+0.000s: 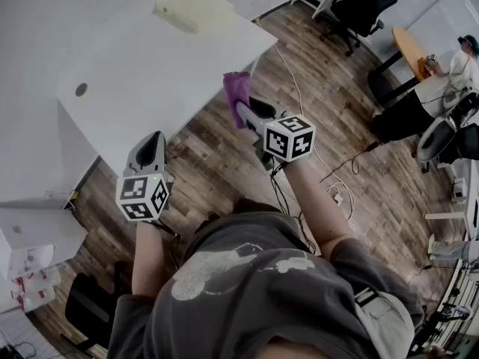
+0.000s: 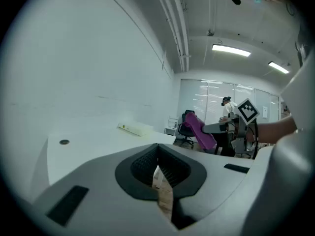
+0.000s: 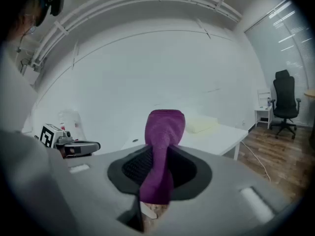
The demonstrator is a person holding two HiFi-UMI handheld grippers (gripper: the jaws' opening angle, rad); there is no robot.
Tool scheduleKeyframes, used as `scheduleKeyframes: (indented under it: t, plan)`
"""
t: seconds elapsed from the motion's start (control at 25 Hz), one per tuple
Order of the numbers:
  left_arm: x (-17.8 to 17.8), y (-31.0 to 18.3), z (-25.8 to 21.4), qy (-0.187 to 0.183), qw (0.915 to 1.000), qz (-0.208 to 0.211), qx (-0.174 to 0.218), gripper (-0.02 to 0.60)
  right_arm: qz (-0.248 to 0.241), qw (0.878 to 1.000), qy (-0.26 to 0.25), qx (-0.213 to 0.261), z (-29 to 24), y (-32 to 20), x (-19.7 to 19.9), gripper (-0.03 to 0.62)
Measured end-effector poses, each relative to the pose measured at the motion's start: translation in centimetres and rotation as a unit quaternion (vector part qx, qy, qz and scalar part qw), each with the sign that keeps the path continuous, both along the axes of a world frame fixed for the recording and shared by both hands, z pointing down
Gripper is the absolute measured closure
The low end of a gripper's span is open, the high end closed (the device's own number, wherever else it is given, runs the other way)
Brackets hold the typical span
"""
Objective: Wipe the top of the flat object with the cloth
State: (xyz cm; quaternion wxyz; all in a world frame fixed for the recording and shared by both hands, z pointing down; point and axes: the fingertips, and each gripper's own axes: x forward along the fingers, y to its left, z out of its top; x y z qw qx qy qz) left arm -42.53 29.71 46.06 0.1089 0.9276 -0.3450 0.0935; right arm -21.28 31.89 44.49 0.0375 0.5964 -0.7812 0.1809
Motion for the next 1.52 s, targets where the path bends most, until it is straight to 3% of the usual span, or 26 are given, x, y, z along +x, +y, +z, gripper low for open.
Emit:
scheduleKeyframes:
  t: [0.6, 1.08, 1.52]
  plan:
    - [1.4, 1.2, 0.5, -0.011, 0.9998, 0.01, -0.01, 0.583, -0.016, 1.0, -0.01, -0.018, 1.1, 1.4, -0.1, 0.502]
    - [3.1, 1.3, 2.1, -0.014, 0.9993, 0.011, -0.034, 0.583, 0.007, 0.998, -0.047, -0.029, 2.5, 1.6, 2.9, 0.499]
    - [8.3, -5.6, 3.1, -0.035, 0.9962, -0.052, -0.06, 0.583, -0.035, 0.995, -0.08, -0.055, 4.7, -7.3, 9.6, 0.497]
